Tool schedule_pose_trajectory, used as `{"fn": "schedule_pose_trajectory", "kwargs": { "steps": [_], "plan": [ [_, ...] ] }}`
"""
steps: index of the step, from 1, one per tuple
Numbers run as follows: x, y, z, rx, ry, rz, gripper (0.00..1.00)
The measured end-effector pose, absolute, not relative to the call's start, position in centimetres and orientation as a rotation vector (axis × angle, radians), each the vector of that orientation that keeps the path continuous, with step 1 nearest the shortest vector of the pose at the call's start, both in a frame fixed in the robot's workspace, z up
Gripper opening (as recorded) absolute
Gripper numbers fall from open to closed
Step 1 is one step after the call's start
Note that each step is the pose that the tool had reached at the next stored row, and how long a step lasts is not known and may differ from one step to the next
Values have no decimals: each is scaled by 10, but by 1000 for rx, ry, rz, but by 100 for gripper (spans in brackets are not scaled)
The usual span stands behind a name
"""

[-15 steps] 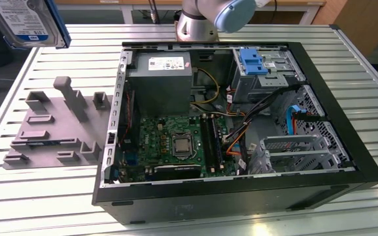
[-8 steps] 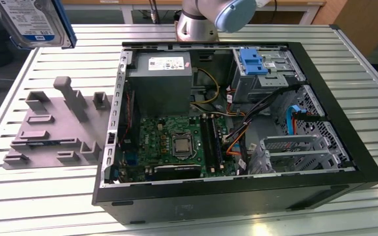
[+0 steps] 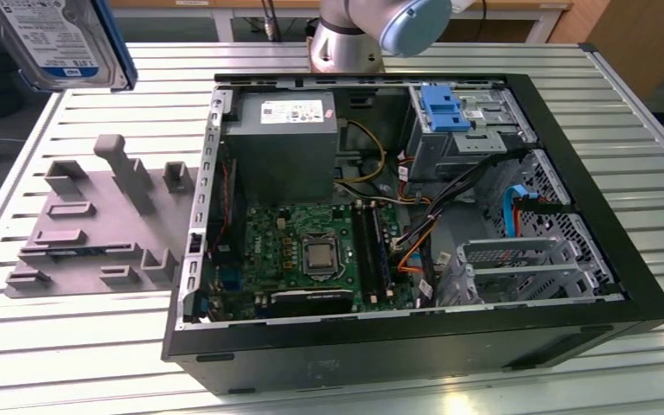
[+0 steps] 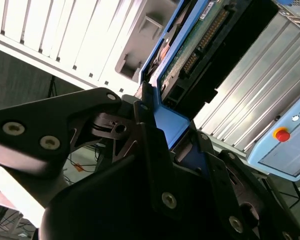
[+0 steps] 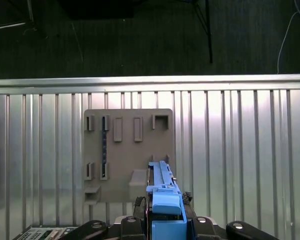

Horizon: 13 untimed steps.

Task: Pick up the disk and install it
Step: 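Pick up the disk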

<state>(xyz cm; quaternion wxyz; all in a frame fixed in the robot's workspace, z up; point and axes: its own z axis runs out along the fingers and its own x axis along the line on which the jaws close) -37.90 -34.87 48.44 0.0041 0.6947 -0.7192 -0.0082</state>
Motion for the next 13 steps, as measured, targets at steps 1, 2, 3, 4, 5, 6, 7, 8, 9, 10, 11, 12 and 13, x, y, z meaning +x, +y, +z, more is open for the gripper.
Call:
{"fn": "schedule_pose_trajectory", "kwargs": {
  "steps": [1,2,3,4,5,6,7,8,9,10,11,12,13],
  "plan": [
    [-378,-350,484,2177,-2254,-26,36],
    [-377,-351,484,2177,-2254,-26,36],
    [-376,-352,484,2177,-2254,-26,36],
    [-375,-352,484,2177,-2253,-26,36],
    [-374,-352,484,2177,-2254,-26,36],
    [-372,-352,484,2177,-2254,-26,36],
    [-370,-353,484,2177,-2253,-26,36],
    [-368,-353,484,2177,-2253,-26,36],
    [-366,-353,484,2177,-2253,-26,36],
    [-365,-353,484,2177,-2253,-26,36],
    [-363,-353,484,2177,-2253,-26,36],
    [-362,-353,484,2177,-2253,-26,36],
    [-360,-353,484,2177,-2253,-26,36]
  ]
}}
